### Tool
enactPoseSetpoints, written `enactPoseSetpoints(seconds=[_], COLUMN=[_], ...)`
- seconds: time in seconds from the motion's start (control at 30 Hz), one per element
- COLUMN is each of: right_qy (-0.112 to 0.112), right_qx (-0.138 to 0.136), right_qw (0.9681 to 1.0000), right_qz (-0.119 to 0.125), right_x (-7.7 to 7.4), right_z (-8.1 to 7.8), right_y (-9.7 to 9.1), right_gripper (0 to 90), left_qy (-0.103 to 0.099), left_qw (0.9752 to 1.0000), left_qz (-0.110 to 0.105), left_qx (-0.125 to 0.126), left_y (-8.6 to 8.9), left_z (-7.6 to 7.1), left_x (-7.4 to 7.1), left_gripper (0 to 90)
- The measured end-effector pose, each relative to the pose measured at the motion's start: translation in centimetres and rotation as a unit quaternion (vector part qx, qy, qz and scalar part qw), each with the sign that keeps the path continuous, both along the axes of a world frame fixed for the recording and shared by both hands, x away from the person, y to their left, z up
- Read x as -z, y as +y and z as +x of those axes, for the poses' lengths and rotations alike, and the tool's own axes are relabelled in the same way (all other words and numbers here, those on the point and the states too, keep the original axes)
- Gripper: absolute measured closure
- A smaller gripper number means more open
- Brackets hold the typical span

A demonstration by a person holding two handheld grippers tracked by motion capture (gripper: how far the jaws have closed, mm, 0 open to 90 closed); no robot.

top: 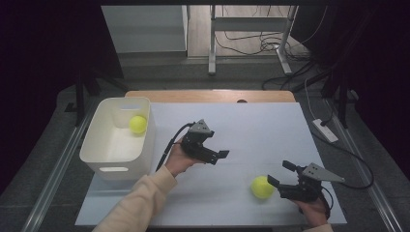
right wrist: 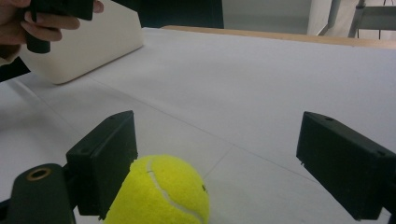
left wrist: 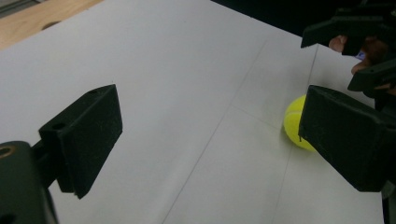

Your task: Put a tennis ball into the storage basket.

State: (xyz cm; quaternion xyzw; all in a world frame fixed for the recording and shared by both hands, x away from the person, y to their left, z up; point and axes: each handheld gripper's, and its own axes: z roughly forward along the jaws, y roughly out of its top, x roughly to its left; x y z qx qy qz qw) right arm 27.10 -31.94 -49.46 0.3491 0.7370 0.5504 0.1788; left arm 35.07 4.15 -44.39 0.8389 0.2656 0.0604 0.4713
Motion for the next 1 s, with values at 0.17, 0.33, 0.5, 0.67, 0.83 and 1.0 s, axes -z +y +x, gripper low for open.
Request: enactPoseSetpoints(seconds=[0.17, 0.33, 0.5, 0.67, 0.83, 1.0], right_qy=[-0.002, -0.003, -0.003, -0.004, -0.007, -0.008], right_qx=[0.001, 0.001, 0.006, 0.005, 0.006, 0.006], right_qw=[1.0, 1.0, 1.0, 1.0, 1.0, 0.9999], right_qz=[0.002, 0.001, 0.004, 0.001, 0.004, 0.008], right_x=[0.0, -0.2, -0.3, -0.3, -0.4, -0.5], right_z=[0.0, -0.1, -0.1, 0.0, -0.1, -0.1], right_y=[-0.1, -0.2, -0.4, -0.3, -0.3, -0.4], right_gripper=[12.1, 12.2, 12.1, 12.1, 12.2, 12.2], left_qy=[0.004, 0.009, 0.01, 0.014, 0.02, 0.022], left_qw=[1.0, 0.9998, 0.9995, 0.9991, 0.9985, 0.9978], left_qz=[0.002, -0.001, -0.003, -0.004, -0.002, 0.002], left_qx=[0.007, 0.018, 0.031, 0.04, 0.051, 0.062], left_y=[-0.3, -0.9, -1.3, -1.9, -2.9, -3.8], left_z=[-0.1, -0.2, -0.4, -0.4, -0.4, -0.6], left_x=[0.3, 0.7, 0.9, 1.4, 2.0, 2.4], left_gripper=[7.2, 7.1, 7.1, 7.2, 7.7, 7.7])
